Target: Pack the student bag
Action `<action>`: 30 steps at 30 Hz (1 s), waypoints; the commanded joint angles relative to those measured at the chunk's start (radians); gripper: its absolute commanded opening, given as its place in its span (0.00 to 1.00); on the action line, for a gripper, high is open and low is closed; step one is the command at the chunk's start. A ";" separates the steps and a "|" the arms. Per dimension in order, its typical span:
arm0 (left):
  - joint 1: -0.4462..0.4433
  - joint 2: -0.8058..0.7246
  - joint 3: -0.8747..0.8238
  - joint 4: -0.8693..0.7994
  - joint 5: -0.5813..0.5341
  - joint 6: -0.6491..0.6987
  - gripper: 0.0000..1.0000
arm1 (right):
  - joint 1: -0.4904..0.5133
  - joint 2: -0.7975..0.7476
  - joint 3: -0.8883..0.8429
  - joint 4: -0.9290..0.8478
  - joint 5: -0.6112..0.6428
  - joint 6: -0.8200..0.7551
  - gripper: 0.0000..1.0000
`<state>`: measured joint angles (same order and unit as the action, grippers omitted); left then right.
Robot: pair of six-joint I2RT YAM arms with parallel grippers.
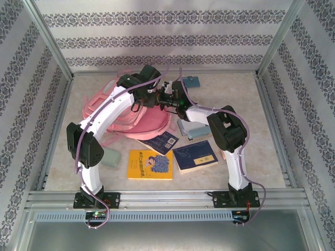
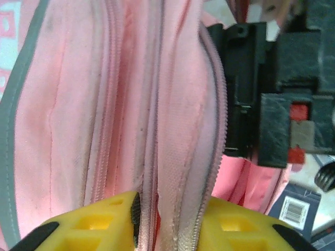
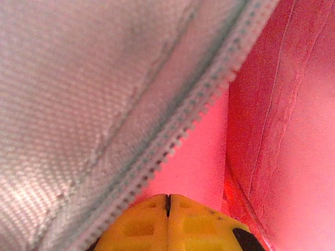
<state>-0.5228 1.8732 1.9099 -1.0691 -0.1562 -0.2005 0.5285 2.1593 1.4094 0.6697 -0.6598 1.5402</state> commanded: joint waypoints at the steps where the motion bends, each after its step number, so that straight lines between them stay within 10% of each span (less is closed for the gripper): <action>1: -0.004 0.024 0.028 -0.010 -0.069 0.026 0.19 | 0.013 -0.042 0.036 0.058 0.008 0.008 0.00; 5: -0.002 0.013 0.036 -0.004 -0.066 0.042 0.01 | 0.010 -0.051 0.032 0.043 0.005 -0.007 0.00; 13: 0.086 -0.047 0.042 0.023 0.119 0.011 0.00 | -0.005 -0.128 -0.023 -0.056 0.000 -0.115 0.02; 20: 0.166 -0.126 0.028 0.094 0.166 -0.070 0.00 | -0.091 -0.388 -0.160 -0.450 0.032 -0.473 0.35; 30: 0.228 -0.141 -0.054 0.178 0.257 -0.375 0.00 | -0.240 -0.446 0.163 -1.244 0.638 -1.028 0.74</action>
<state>-0.3199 1.7809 1.8847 -0.9867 0.0589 -0.4290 0.3145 1.6260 1.4841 -0.2829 -0.2470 0.7246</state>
